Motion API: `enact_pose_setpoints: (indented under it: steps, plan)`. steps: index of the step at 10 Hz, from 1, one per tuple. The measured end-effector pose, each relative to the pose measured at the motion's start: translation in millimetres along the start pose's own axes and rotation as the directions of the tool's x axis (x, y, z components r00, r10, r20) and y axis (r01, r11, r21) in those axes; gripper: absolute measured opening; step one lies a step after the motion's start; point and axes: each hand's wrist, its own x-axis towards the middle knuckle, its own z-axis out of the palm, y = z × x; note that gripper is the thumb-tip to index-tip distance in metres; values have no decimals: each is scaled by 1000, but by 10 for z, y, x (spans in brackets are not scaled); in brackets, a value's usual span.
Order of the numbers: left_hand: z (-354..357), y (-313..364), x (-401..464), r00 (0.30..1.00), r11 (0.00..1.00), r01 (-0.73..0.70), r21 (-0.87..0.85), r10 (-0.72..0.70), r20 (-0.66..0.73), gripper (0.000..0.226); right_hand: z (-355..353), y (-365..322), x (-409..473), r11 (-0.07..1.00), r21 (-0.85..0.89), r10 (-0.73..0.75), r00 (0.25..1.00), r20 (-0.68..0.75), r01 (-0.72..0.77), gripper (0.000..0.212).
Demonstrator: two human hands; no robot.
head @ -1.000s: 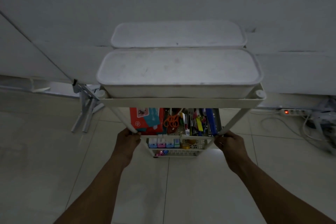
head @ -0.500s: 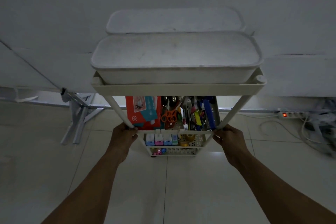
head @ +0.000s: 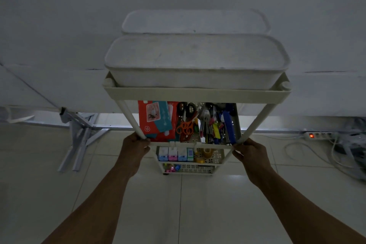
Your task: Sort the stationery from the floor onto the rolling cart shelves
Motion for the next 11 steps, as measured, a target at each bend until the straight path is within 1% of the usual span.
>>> enact_pose_setpoints:
  steps: [3, 4, 5, 6, 7, 8, 9, 10, 11]
  plan:
    - [40, 67, 76, 1000, 1000, 1, 9, -1, 5, 29, 15, -51, 85, 1000, -18, -22, 1000, 14, 22, 32]
    - [45, 79, 29, 1000, 996, -22, 85, 21, 18, 26, -7, -69, 61, 997, -74, -32, 999, 34, 35, 29]
    - [33, 83, -49, 998, 981, -53, 187, 43, 54, 20, -31, -76, 16, 985, -169, -38, 998, 40, 44, 28]
    - [36, 108, -110, 997, 957, -60, 283, 42, 68, 18, -71, -104, -29, 971, -238, -14, 997, 70, 30, 24]
    - [20, 196, -193, 996, 928, -69, 366, 44, 76, 19, -115, -203, -72, 945, -326, 22, 993, 120, 19, 36]
    - [-65, 239, -303, 996, 887, -67, 457, 30, 89, 39, -178, -320, -176, 935, -356, 34, 995, 99, 4, 55]
    - [-150, 302, -503, 1000, 884, 10, 467, -16, 8, 52, -280, -467, -365, 923, -384, 42, 998, 53, -18, 63]
    - [-313, 453, -789, 993, 900, 90, 427, -113, 29, 52, -381, -730, -564, 920, -387, 84, 995, 45, -60, 53]
    - [-430, 807, -1240, 999, 892, 22, 451, -38, 26, 55, -517, -1124, -904, 939, -337, 73, 997, 7, -67, 48]
